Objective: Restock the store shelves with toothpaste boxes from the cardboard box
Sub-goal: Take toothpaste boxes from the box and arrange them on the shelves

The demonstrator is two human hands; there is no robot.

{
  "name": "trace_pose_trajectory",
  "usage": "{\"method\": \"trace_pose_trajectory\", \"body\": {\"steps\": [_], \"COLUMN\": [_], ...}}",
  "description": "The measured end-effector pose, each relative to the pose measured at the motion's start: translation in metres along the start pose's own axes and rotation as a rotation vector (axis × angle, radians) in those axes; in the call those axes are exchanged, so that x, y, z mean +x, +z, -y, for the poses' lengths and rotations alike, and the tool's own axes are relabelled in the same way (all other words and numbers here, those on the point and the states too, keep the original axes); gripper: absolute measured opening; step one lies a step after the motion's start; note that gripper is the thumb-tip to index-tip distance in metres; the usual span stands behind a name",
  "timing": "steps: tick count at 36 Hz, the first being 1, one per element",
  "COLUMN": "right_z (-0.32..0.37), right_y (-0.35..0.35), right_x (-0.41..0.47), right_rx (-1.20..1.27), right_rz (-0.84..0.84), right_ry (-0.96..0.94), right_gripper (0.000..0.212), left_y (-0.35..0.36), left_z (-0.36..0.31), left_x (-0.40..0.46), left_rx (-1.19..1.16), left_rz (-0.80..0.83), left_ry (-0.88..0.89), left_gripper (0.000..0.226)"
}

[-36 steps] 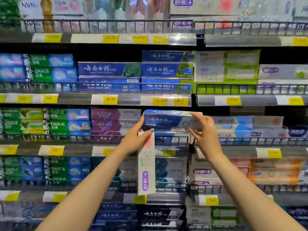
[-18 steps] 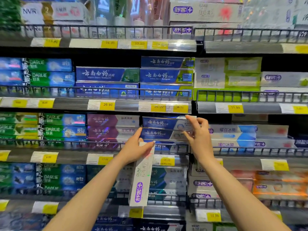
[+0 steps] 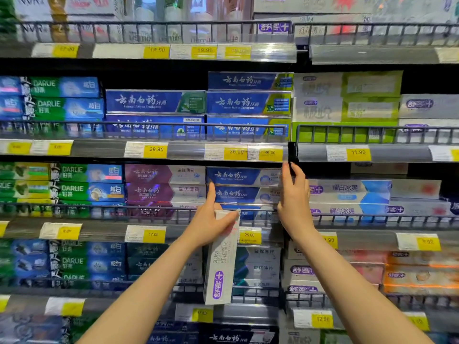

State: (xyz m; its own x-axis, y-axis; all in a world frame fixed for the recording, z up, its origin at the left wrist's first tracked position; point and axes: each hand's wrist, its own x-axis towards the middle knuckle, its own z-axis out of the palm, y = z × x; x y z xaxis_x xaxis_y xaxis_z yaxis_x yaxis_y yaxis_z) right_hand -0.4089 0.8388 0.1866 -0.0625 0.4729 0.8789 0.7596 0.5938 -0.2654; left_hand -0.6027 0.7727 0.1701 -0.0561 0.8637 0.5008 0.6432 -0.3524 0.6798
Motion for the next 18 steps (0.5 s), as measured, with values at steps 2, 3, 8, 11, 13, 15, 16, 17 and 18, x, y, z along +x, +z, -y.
{"method": "trace_pose_trajectory", "body": {"steps": [2,3,8,11,13,15,16,17,18], "right_z": [-0.001,-0.002,-0.006,-0.007,-0.006,-0.005,-0.004,-0.004,-0.003], "right_y": [0.001,0.001,0.001,0.002,0.003,0.003,0.003,0.002,0.001], "right_x": [0.000,-0.001,-0.008,-0.011,-0.012,-0.013,-0.014,-0.016,-0.018], "right_rx": [0.042,0.057,-0.003,-0.079,-0.097,-0.097,-0.092,-0.084,-0.077], "right_rz": [0.007,0.006,0.031,0.026,0.013,0.004,0.001,-0.005,-0.013], "right_ry": [-0.009,-0.016,-0.058,-0.059,-0.062,-0.060,-0.053,-0.050,-0.052], "right_gripper": [0.087,0.085,0.070,0.063,0.059,0.056,0.054,0.052,0.050], "left_y": [0.001,0.001,0.004,0.005,0.005,0.005,0.005,0.005,0.006], "left_z": [-0.002,-0.002,0.001,0.007,0.010,0.008,0.007,0.006,0.005], "left_x": [0.000,0.001,0.004,0.007,0.008,0.007,0.006,0.004,0.003], "left_rx": [0.007,0.005,0.003,0.000,0.006,-0.005,-0.017,-0.032,-0.049], "left_rz": [0.017,0.022,0.031,0.026,0.028,0.016,0.006,-0.008,-0.023], "left_ry": [0.016,0.019,0.021,0.013,0.000,0.003,0.013,0.031,0.048], "left_gripper": [0.091,0.092,0.097,0.103,0.104,0.101,0.099,0.097,0.095]}}
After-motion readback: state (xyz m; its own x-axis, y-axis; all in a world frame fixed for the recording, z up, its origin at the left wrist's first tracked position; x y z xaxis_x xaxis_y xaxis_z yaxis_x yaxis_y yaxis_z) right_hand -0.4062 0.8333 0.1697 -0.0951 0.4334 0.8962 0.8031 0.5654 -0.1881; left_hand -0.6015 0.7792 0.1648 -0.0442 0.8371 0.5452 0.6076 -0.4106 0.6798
